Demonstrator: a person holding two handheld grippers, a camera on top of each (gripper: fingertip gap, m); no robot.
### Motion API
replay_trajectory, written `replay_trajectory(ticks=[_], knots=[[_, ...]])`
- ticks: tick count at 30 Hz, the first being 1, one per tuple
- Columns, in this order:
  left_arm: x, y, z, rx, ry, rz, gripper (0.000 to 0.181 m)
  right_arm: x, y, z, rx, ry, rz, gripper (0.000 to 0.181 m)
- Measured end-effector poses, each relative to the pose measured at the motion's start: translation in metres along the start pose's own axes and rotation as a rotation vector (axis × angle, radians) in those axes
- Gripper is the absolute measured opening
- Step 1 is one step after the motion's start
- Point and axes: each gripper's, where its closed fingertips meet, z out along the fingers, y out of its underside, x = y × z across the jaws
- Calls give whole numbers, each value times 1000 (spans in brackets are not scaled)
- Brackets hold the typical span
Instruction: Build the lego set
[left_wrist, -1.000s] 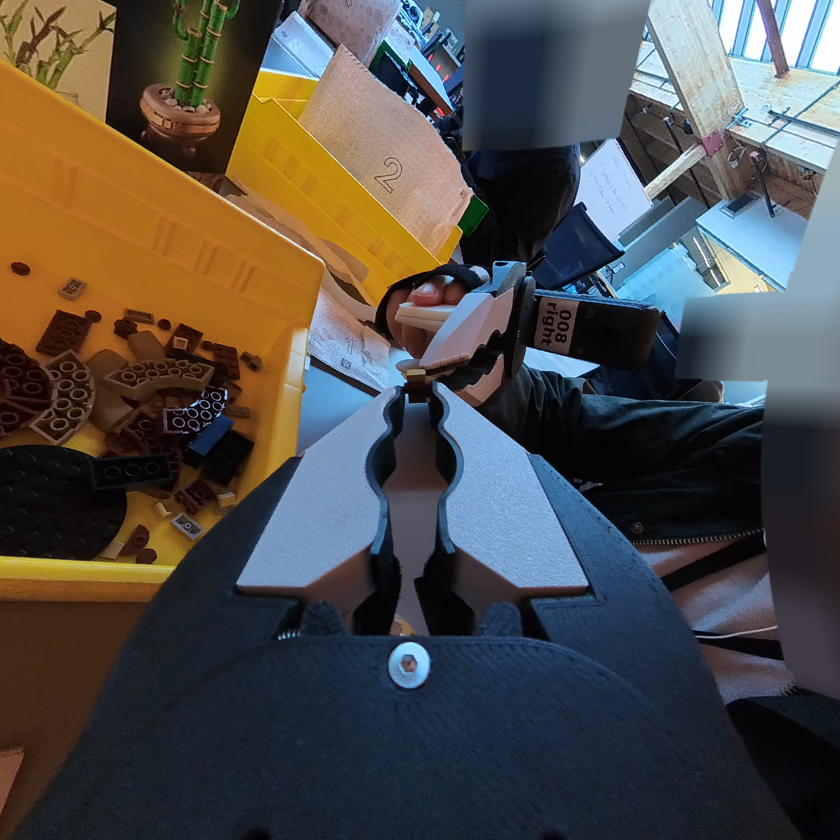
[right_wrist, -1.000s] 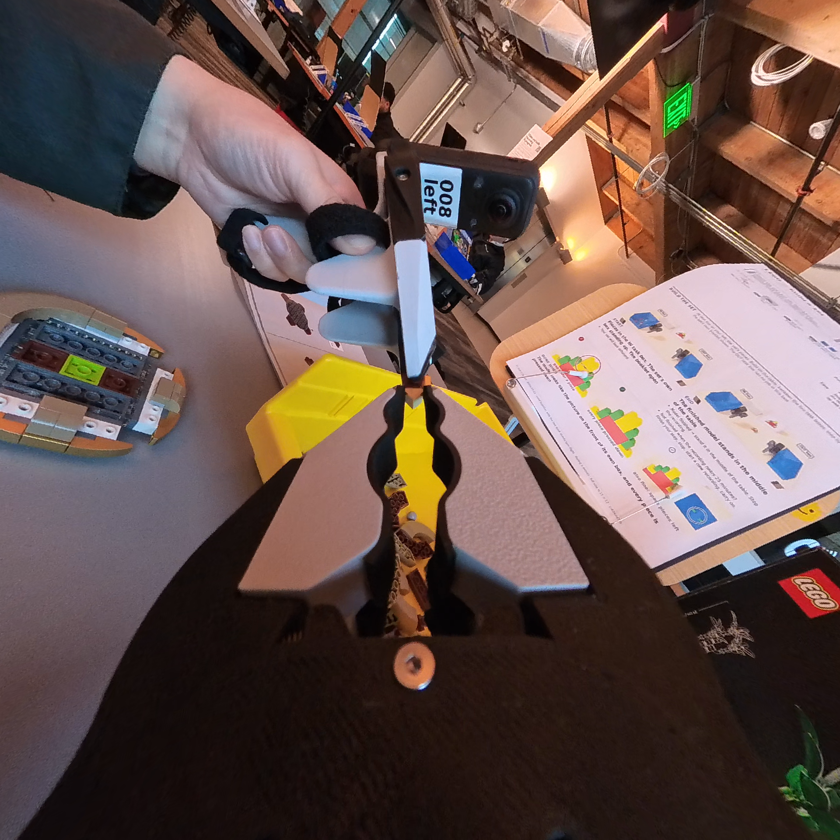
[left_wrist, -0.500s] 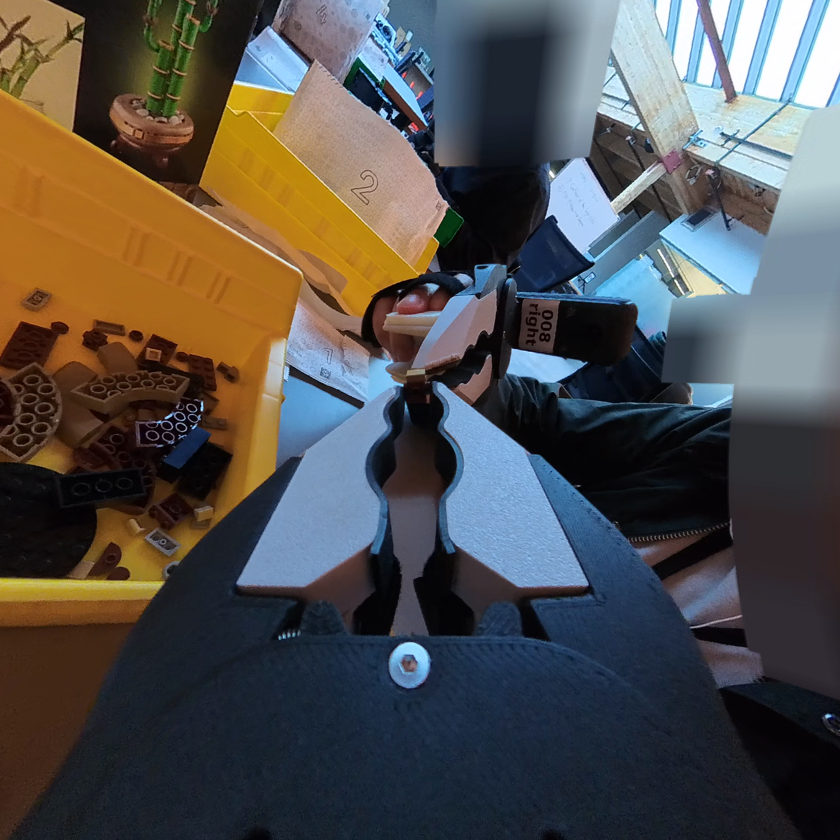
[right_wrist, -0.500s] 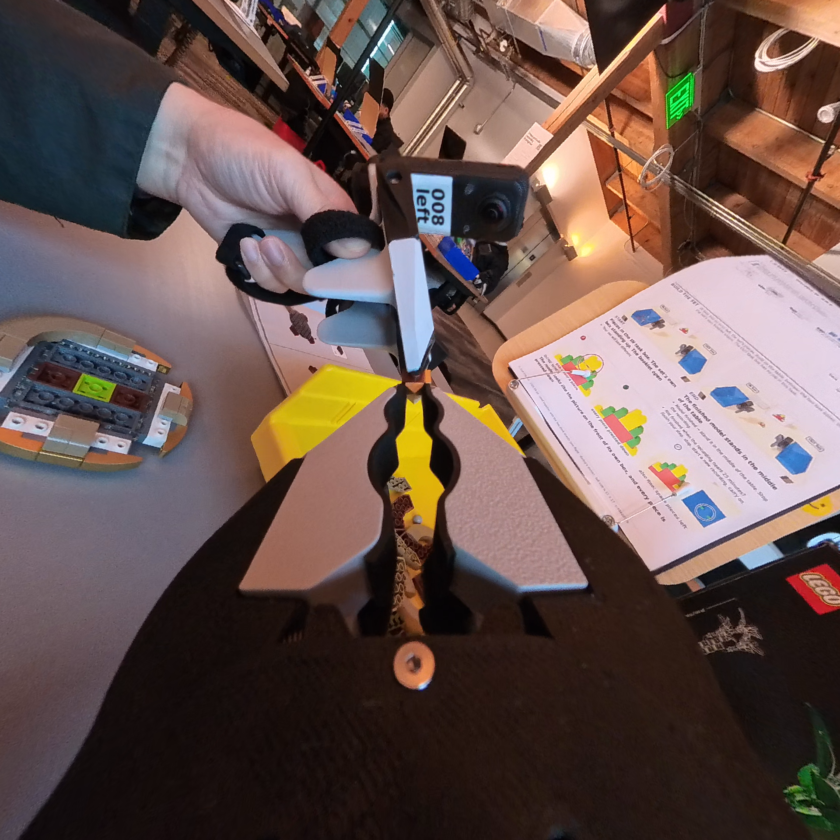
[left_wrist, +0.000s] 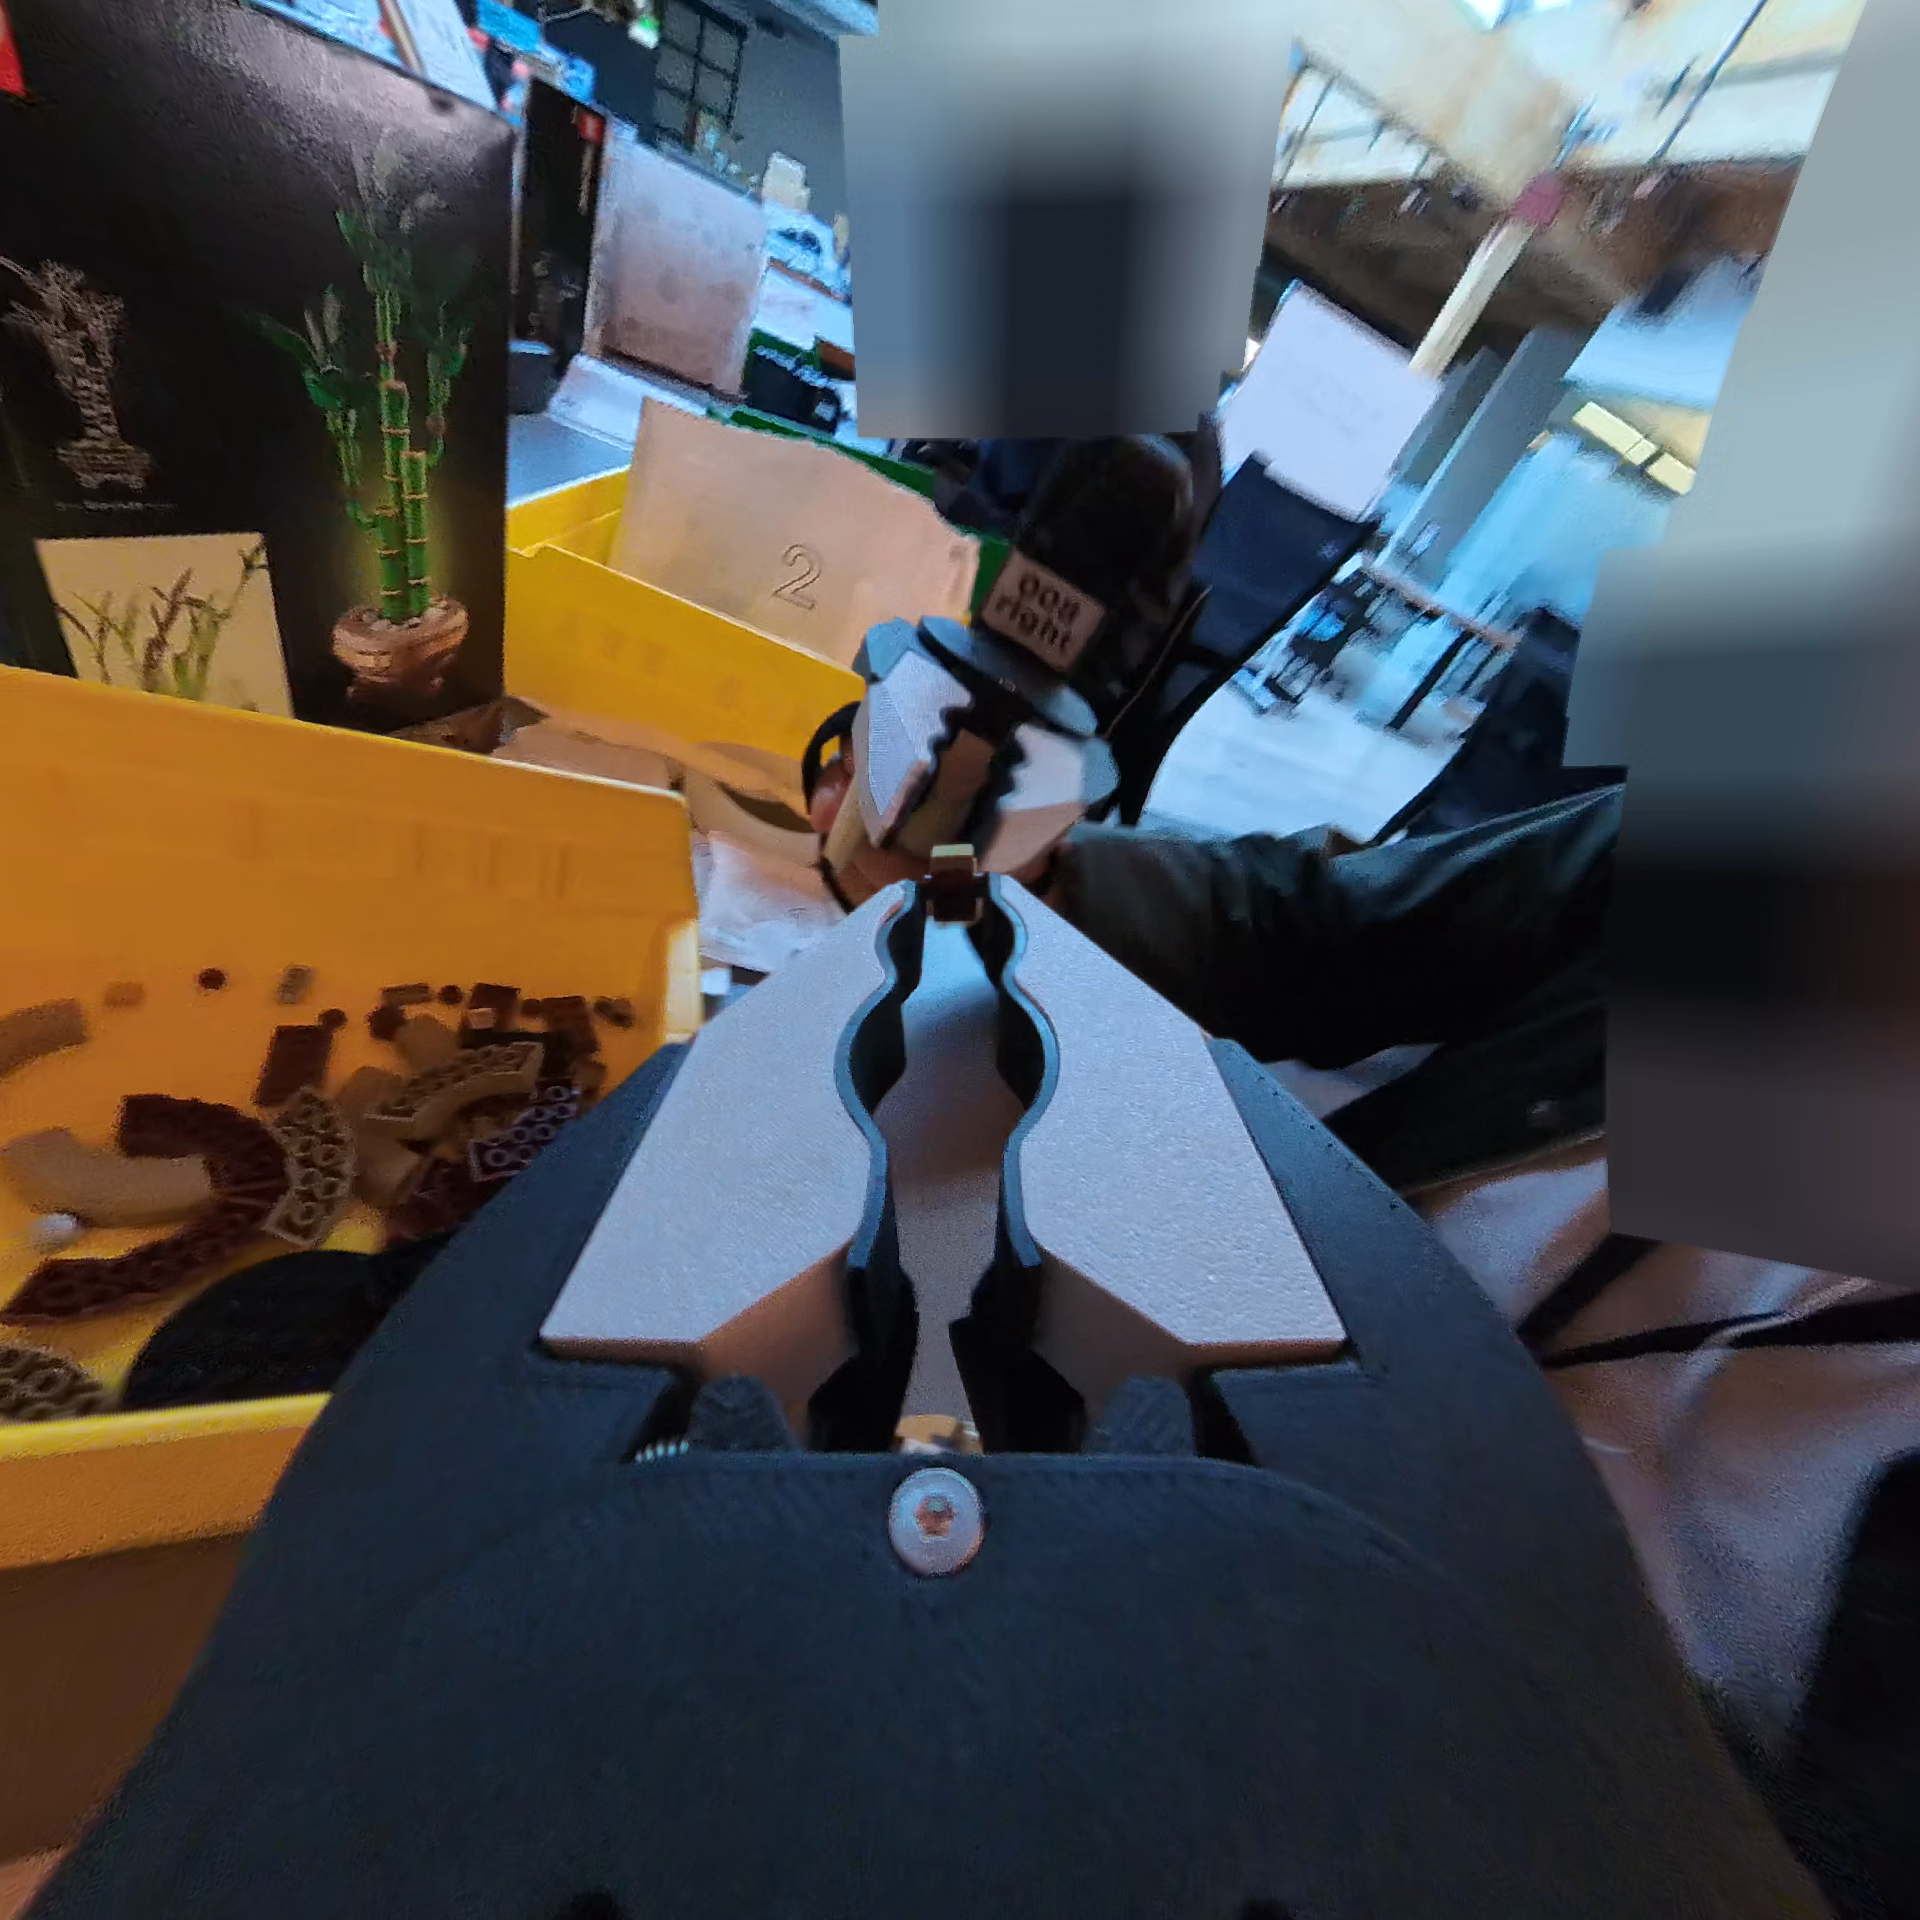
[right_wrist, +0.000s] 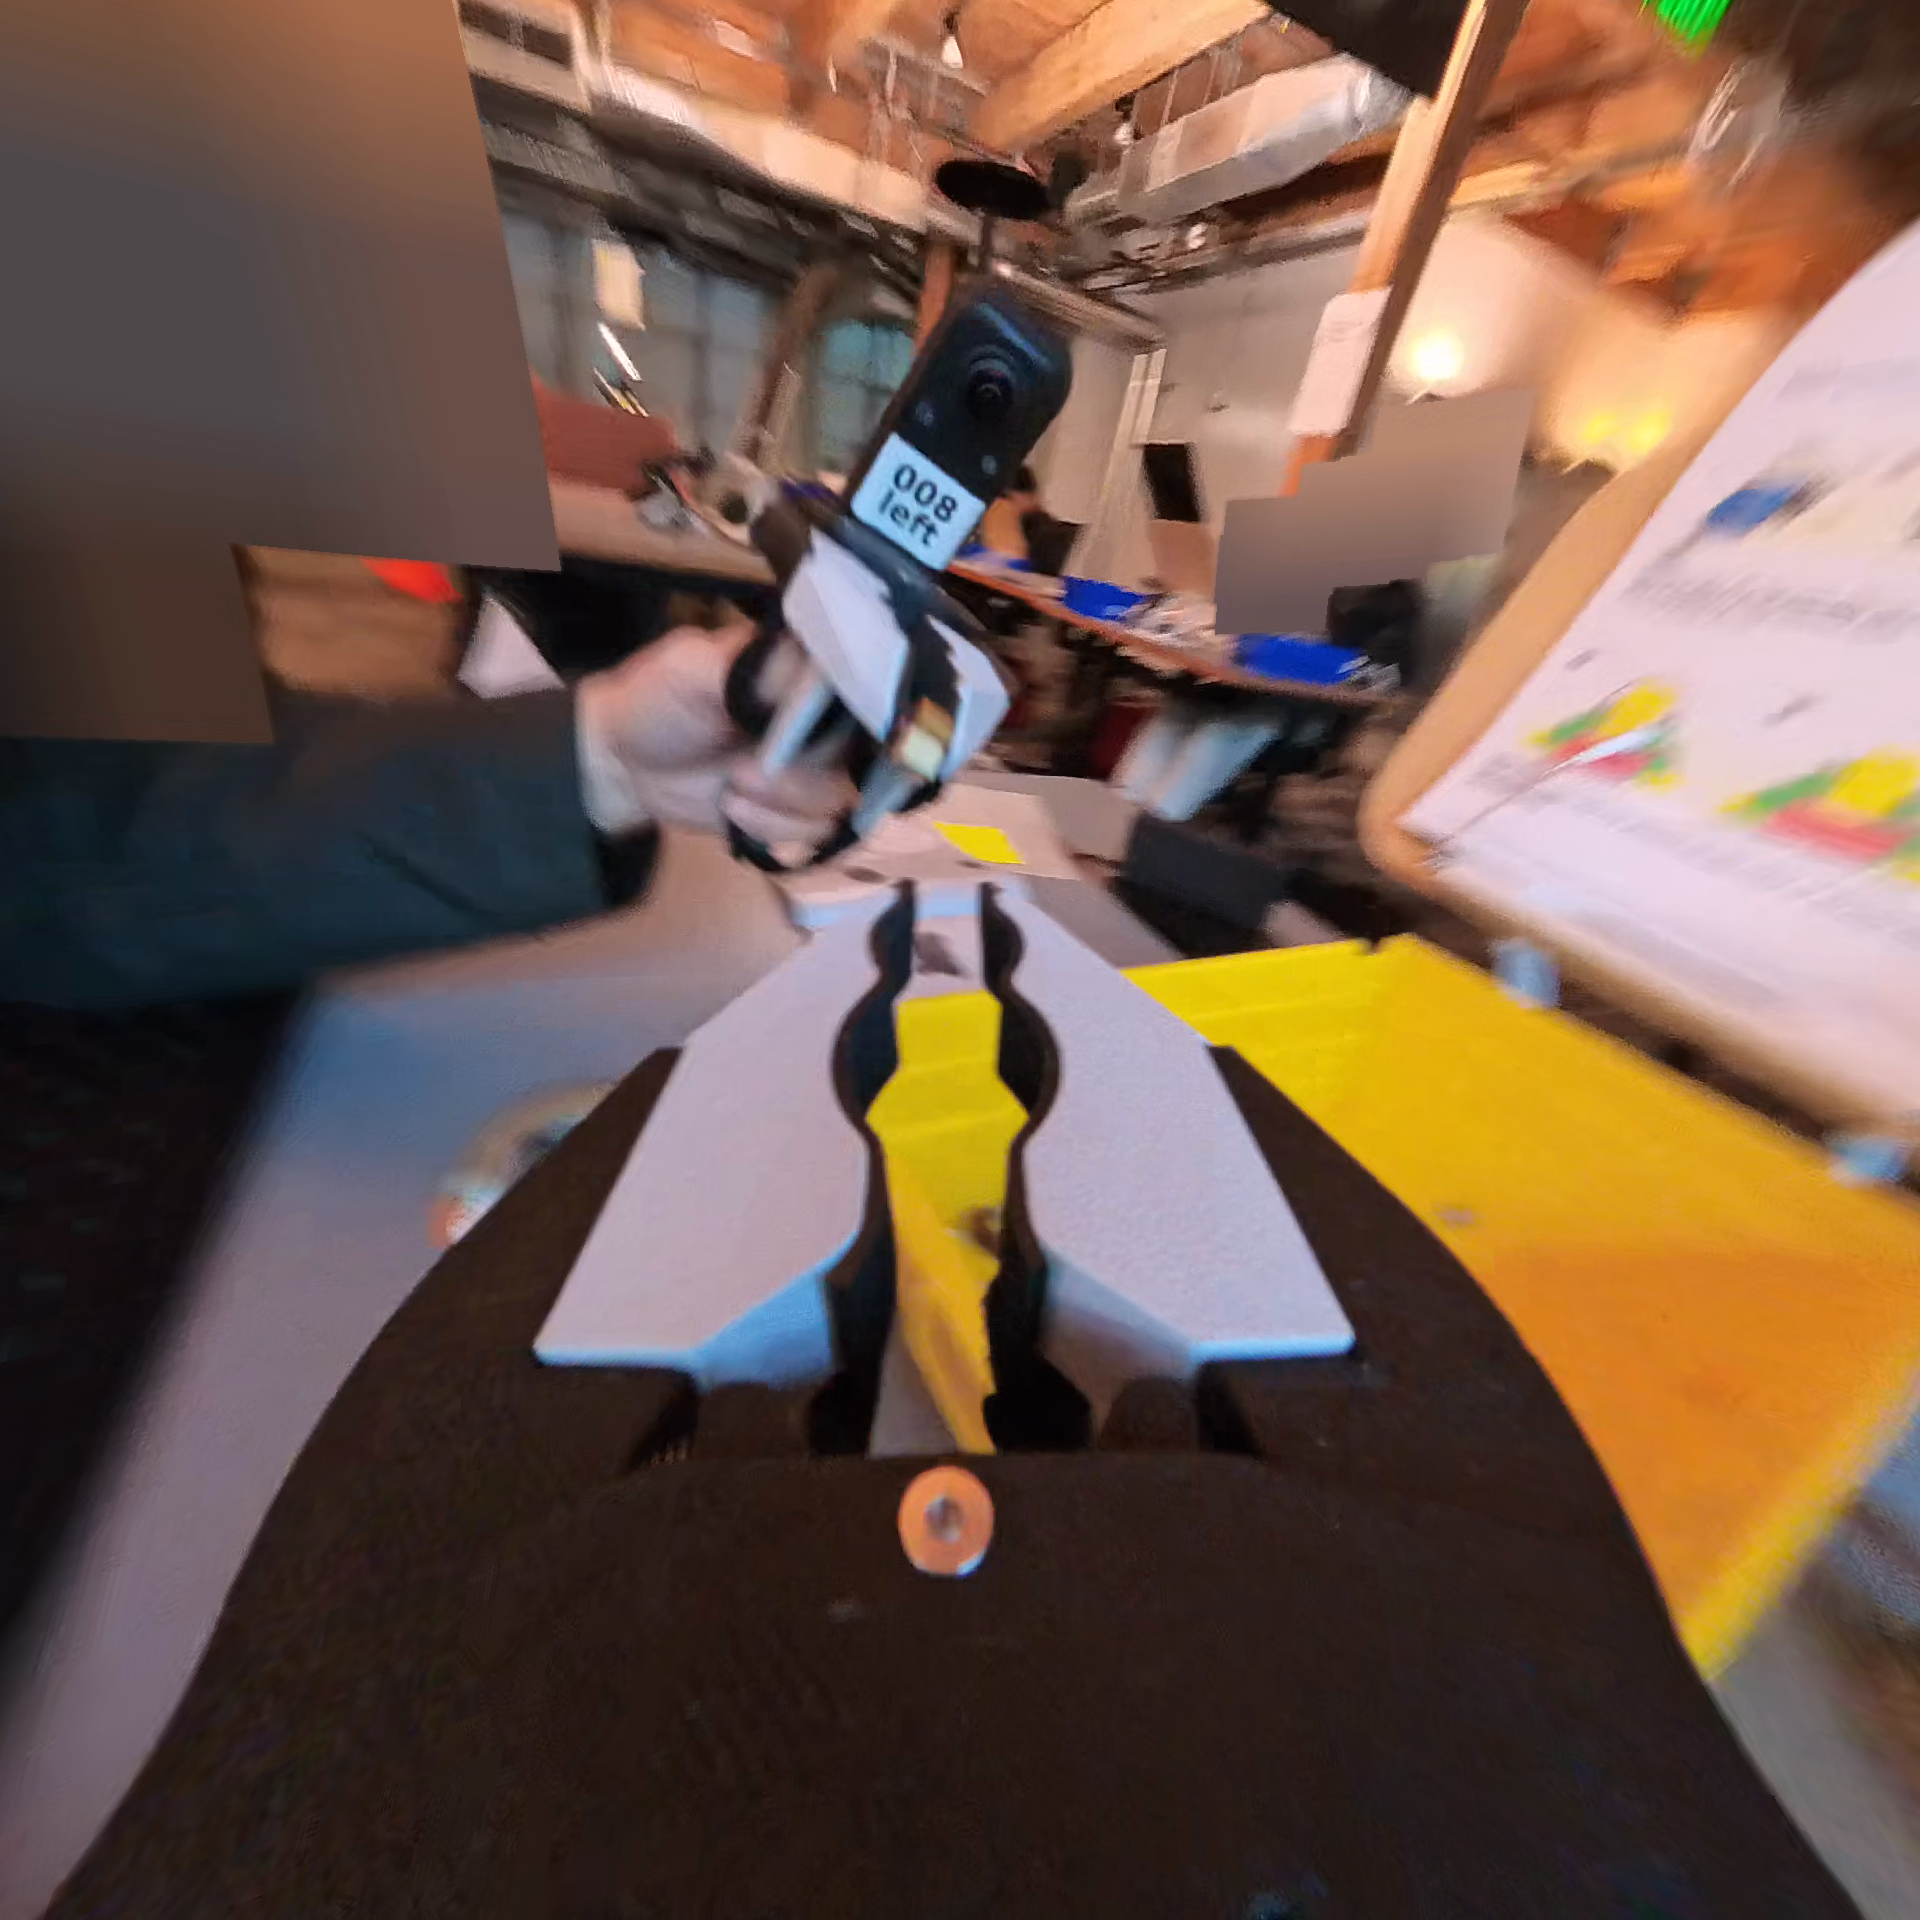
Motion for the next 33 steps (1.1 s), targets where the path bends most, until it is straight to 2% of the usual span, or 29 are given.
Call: replay_trajectory(ticks=[1, 3, 5, 7, 11, 13, 21, 25, 27, 29, 31, 33], knots=[[-2, 5, 7, -24, -28, 33, 9, -3, -3, 3, 27, -50, 134, 18], [-3, 10, 14, -49, -47, 62, 9, -5, -11, 3, 81, -118, 323, 24], [-1, 9, 17, -40, -36, 55, 9, -2, -14, 2, 97, -124, 381, 20], [0, 9, 17, -32, -26, 45, 9, -5, -6, 3, 46, -143, 373, 14], [-2, 12, 19, -49, -27, 37, 9, -8, -1, 7, 25, -156, 402, 15], [-1, 13, 20, -52, -28, 37, 9, -9, 2, 7, 9, -159, 390, 6], [-1, 15, 19, -72, -29, 45, 9, -10, 3, 8, 7, -191, 450, 5], [21, 12, 21, -57, 120, -7, 8, -24, -8, 3, 23, -306, 471, 5], [35, 6, 19, -20, 226, -52, 8, -35, -19, -2, 64, -396, 488, 4], [38, -1, 13, 23, 272, -89, 8, -34, -32, -9, 136, -436, 529, 4], [31, 0, 10, 22, 231, -82, 8, -25, -36, -13, 176, -419, 549, 5], [30, -1, 8, 27, 223, -68, 8, 0, -15, -9, 104, -229, 490, 5]])
